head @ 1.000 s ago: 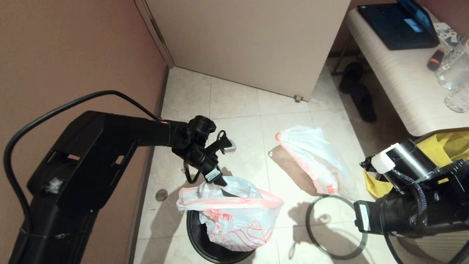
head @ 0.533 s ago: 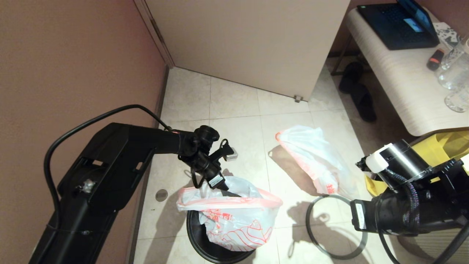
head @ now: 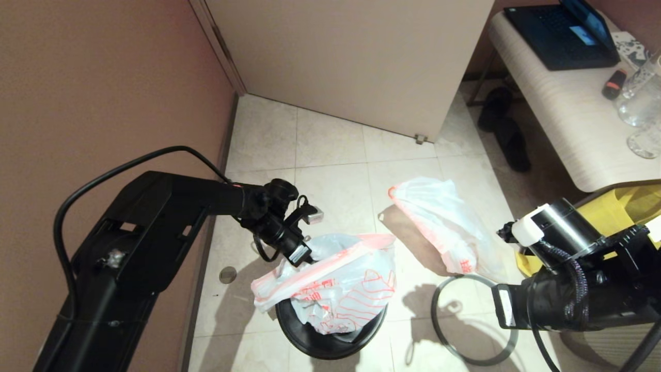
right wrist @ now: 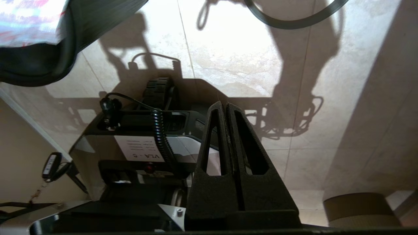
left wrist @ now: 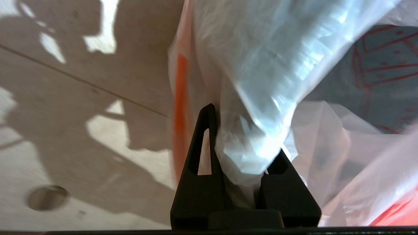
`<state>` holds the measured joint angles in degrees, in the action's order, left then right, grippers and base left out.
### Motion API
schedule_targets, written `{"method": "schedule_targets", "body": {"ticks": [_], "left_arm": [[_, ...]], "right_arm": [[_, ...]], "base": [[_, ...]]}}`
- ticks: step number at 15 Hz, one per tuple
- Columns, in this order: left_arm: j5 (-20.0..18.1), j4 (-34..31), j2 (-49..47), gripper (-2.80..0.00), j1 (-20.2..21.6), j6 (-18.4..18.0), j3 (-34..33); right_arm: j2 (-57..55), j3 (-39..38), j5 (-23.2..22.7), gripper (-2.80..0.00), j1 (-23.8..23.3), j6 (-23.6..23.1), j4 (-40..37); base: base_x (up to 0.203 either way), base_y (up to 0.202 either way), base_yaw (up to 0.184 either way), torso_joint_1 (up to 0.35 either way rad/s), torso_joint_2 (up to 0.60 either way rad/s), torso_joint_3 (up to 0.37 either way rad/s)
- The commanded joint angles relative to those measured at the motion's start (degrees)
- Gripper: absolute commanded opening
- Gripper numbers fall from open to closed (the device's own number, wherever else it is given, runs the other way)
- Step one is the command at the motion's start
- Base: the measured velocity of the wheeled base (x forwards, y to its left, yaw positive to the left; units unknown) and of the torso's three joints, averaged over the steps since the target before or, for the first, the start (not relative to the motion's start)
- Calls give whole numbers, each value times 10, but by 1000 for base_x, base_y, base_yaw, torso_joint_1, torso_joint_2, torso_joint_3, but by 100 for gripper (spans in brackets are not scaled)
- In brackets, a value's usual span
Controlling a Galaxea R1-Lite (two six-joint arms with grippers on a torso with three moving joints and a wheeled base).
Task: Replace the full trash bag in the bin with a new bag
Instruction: Put the new garbage bag on the trash can
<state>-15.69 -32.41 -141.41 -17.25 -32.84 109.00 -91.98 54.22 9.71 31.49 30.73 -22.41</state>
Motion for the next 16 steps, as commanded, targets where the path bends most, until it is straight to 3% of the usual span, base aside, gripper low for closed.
{"method": "schedule_targets", "body": {"ticks": [1,4,6,9,13,16], "left_arm": [[-8,-5,48,-280,7,56,-32],[-25,-3,95,-280,12,103,-88],[-17,-3,138,-280,-4,204,-109],[27,8,155,-280,-38,346,-131],[36,130,153,-280,-41,408,-189],[73,143,132,-280,-33,415,-229]], "right_arm": [[-2,20,13,-280,18,1,0],[-10,77,26,-280,44,-6,-1],[-38,129,41,-280,52,-29,-1],[-100,219,61,-280,75,-40,-1],[-207,361,82,-280,106,-62,-2],[-303,480,92,-280,114,-114,-6]], "base": [[0,0,0,0,0,0],[0,0,0,0,0,0],[0,0,0,0,0,0],[0,0,0,0,0,0],[0,0,0,0,0,0],[0,0,0,0,0,0]]}}
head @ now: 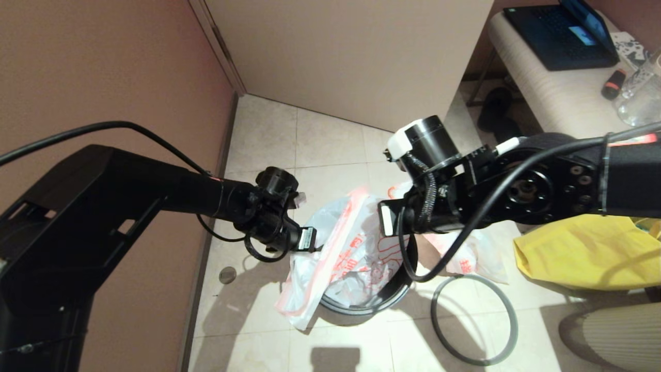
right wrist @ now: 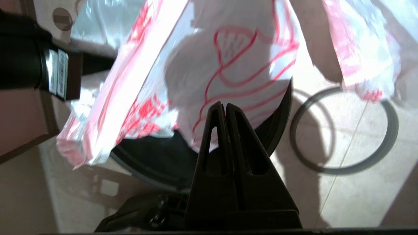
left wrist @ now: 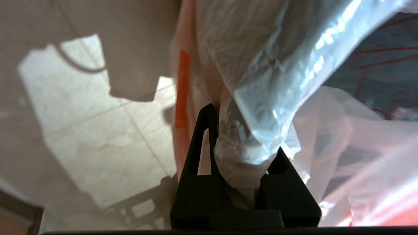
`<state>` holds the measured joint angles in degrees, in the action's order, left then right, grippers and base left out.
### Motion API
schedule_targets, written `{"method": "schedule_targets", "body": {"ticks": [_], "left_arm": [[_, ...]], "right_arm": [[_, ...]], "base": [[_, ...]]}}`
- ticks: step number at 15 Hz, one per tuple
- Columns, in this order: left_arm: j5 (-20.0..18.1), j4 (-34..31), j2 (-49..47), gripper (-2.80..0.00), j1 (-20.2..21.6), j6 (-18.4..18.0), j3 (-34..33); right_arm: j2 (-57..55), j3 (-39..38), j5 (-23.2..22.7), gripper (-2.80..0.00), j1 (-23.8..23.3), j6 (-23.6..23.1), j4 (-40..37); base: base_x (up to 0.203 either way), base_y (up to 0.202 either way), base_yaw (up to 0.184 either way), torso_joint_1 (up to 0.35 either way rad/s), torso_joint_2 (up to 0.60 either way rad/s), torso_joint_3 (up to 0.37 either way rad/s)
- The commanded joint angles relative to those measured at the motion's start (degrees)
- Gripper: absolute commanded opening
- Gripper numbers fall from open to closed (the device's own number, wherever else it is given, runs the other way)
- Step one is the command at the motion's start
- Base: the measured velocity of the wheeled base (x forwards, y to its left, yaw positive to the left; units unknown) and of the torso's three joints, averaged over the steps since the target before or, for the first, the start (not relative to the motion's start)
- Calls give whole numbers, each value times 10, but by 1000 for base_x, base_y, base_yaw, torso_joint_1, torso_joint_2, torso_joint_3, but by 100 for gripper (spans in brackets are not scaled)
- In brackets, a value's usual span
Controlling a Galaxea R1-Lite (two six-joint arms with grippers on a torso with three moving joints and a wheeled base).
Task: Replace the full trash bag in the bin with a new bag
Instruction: Put the new garbage bag on the trash can
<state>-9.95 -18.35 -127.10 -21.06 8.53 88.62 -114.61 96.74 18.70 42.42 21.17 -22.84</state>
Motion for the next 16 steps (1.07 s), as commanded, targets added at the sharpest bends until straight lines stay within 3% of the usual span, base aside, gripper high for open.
{"method": "schedule_targets", "body": {"ticks": [1,4,7,11,14,16], "left_arm": [[36,28,-14,-280,10,4,-62],[67,231,-26,-280,16,14,-160],[66,309,-39,-280,7,18,-199],[67,487,-54,-280,8,12,-260],[63,509,-57,-280,17,13,-267],[60,509,-58,-280,17,13,-267]], "right_arm": [[-102,87,4,-280,10,-38,-2],[-125,151,12,-280,39,-92,-4],[-137,152,31,-280,48,-121,-13],[-136,152,30,-280,77,-145,-54],[-130,152,-20,-280,71,-144,-52],[-130,152,-67,-280,61,-107,-51]], "base": [[0,0,0,0,0,0],[0,0,0,0,0,0],[0,0,0,0,0,0],[0,0,0,0,0,0],[0,0,0,0,0,0],[0,0,0,0,0,0]]}}
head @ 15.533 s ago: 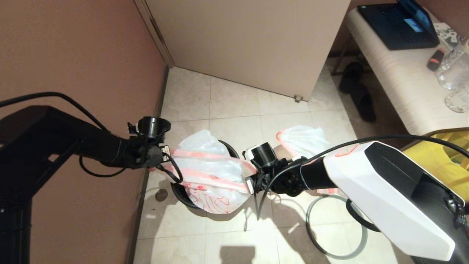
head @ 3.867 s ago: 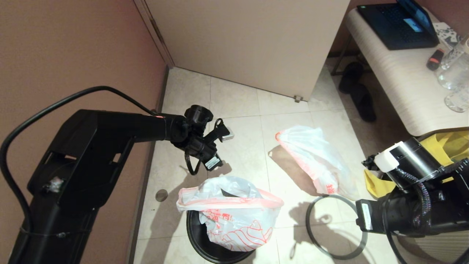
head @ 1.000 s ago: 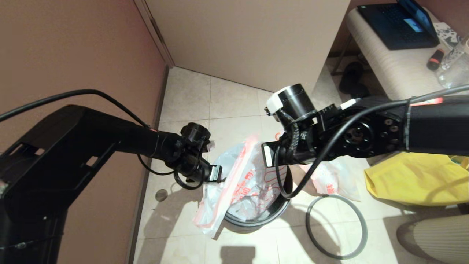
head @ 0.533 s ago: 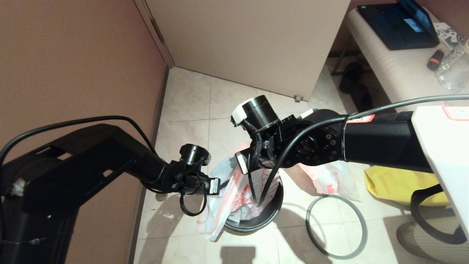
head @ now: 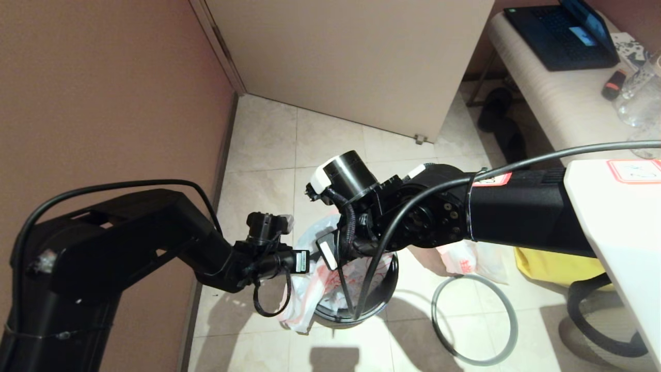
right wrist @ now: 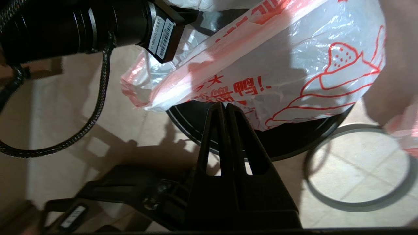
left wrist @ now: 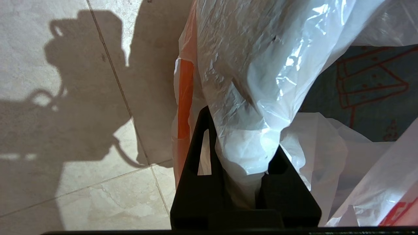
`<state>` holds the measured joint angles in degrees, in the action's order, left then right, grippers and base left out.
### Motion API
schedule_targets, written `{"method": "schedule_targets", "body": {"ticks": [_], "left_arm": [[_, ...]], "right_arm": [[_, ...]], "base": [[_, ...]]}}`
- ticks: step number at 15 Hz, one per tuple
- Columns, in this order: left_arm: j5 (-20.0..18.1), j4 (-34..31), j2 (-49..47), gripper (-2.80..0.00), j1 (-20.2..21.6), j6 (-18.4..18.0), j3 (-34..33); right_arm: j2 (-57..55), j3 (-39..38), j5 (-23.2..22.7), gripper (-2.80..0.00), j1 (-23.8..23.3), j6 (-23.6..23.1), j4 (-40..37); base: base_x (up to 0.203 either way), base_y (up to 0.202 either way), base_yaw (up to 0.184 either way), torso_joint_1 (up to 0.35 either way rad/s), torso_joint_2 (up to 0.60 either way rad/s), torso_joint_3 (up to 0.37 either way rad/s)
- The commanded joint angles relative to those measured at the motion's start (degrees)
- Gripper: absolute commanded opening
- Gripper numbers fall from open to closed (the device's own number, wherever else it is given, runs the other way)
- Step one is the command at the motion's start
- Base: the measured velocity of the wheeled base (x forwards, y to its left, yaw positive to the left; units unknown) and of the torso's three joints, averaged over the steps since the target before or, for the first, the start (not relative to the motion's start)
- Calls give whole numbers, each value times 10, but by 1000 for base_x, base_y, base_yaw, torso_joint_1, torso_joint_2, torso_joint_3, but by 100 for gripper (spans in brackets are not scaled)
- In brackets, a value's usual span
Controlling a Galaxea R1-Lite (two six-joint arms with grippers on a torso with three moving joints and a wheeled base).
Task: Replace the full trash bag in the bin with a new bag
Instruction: Put the new garbage bag on the trash can
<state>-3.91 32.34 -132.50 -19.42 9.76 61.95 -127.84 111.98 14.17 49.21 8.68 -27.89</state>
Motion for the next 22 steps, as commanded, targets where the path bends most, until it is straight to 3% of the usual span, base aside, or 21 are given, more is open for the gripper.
{"method": "schedule_targets", "body": {"ticks": [1,4,7,11,12,17,20,22], "left_arm": [[0,2,-4,-280,2,1,-1],[-1,3,-4,-280,4,1,-4],[-38,8,-1,-280,15,-17,-16],[-41,8,0,-280,19,-16,-16],[-42,8,0,-280,19,-16,-16],[-45,11,0,-280,22,-14,-17],[-61,45,1,-280,25,-15,-31],[-61,49,0,-280,25,-15,-33]], "right_arm": [[0,-1,-47,-280,-17,37,5],[-24,-4,-76,-280,-41,65,12],[-43,-5,-120,-280,-53,65,46],[-49,-8,-180,-280,-94,64,86],[-51,-8,-196,0,-103,64,91],[-79,-4,-234,0,-115,64,95],[-82,-4,-291,0,-146,61,98],[-91,0,-294,0,-149,52,110]], "base": [[0,0,0,0,0,0],[0,0,0,0,0,0],[0,0,0,0,0,0],[0,0,0,0,0,0],[0,0,0,0,0,0],[0,0,0,0,0,0],[0,0,0,0,0,0],[0,0,0,0,0,0]]}}
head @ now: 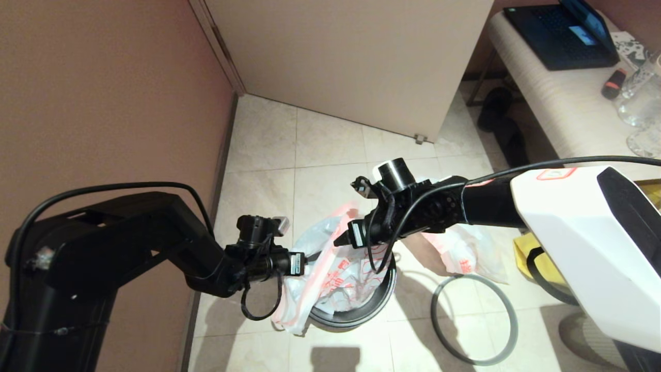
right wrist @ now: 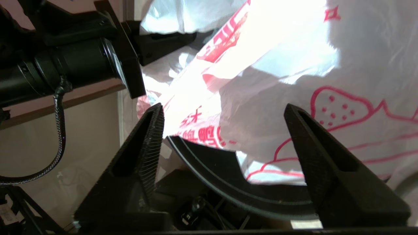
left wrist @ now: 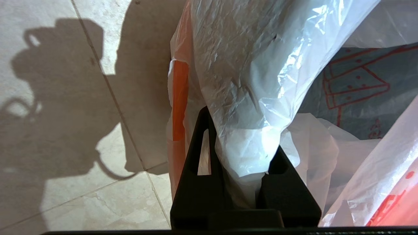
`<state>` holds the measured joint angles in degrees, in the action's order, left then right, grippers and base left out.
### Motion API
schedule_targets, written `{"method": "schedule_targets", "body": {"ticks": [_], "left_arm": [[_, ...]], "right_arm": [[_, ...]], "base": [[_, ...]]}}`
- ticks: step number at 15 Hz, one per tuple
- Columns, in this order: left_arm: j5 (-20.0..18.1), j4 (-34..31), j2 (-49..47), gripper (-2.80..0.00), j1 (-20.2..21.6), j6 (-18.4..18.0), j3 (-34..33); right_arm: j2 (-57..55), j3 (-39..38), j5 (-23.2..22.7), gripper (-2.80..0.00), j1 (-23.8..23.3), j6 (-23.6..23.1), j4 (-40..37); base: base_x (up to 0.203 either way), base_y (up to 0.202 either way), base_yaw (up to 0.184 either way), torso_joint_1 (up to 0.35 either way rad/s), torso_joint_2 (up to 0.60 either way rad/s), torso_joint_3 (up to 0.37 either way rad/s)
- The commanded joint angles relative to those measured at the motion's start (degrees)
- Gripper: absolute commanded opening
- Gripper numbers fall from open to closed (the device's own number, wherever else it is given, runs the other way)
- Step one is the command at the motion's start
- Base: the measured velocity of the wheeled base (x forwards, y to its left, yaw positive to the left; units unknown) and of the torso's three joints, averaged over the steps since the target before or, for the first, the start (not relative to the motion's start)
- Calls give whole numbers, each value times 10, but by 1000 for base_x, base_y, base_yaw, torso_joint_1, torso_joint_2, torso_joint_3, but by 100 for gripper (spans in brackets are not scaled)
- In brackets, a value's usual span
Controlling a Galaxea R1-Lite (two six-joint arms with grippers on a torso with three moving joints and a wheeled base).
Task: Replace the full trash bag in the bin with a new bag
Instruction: Put the new garbage bag on the trash can
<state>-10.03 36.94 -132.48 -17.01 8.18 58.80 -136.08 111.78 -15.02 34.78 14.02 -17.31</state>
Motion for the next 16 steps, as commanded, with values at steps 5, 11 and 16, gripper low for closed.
{"method": "schedule_targets", "body": {"ticks": [5,11,16], "left_arm": [[-3,5,-3,-280,6,0,-1],[-54,5,14,-280,8,3,-24],[-141,6,41,-280,28,3,-48]], "right_arm": [[-43,8,-6,0,2,-21,57],[-69,11,-17,0,5,-28,135],[-77,10,-19,0,-9,-29,134]], "base": [[0,0,0,0,0,0],[0,0,0,0,0,0],[0,0,0,0,0,0]]}}
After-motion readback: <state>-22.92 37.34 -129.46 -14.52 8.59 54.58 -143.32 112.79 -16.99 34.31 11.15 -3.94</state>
